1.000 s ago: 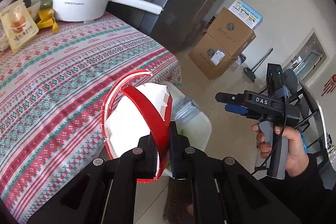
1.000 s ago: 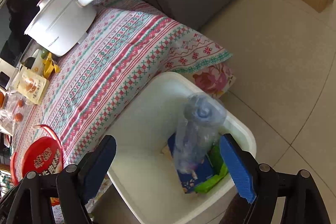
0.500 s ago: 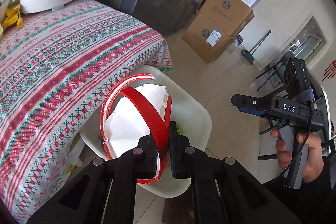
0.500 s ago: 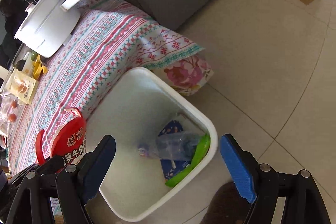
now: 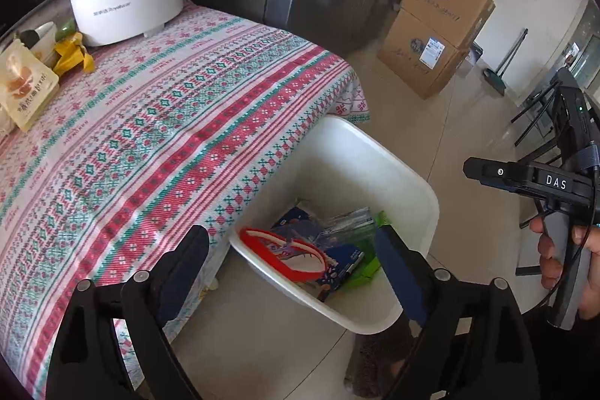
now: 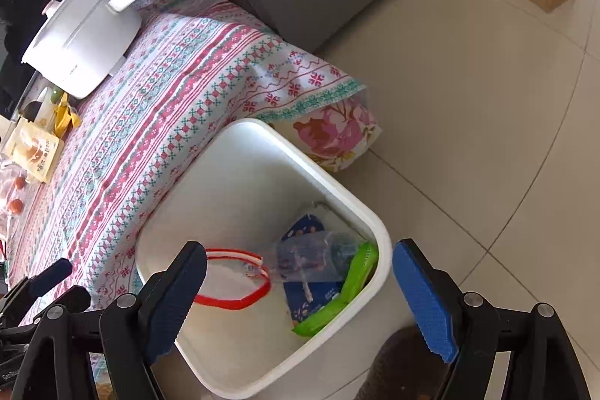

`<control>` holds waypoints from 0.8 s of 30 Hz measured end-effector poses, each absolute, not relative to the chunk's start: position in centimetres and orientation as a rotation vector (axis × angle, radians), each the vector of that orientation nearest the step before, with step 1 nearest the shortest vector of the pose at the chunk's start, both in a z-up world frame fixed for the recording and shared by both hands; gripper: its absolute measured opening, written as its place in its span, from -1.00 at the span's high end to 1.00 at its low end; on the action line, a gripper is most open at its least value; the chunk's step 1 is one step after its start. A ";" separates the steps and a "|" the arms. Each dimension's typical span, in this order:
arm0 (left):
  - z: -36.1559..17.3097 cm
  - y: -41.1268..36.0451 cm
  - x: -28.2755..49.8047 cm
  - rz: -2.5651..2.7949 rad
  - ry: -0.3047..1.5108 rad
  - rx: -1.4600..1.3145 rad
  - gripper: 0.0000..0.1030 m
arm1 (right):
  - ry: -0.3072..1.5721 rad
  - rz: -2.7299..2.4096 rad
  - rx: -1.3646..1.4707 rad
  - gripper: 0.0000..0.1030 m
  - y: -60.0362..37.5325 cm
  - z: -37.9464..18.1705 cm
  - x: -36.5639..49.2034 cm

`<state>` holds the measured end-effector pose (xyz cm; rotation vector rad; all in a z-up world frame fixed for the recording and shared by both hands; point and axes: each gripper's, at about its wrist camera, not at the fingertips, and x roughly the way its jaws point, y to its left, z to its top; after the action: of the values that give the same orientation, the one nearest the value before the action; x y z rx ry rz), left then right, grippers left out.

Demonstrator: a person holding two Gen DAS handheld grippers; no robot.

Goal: Collect trash
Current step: 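Move both tools back over the table toward the yellow bread bag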

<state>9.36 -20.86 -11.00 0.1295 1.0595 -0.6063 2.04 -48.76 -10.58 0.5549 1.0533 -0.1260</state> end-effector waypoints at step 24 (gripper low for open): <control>-4.5 -0.4 13.2 -0.280 0.965 -0.040 -1.00 | 1.013 0.147 0.221 -0.75 -30.4 -4.7 11.6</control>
<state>13.18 -0.41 -4.47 -0.0396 0.9652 -0.2805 11.56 -30.37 -4.73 0.2213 1.0132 0.1472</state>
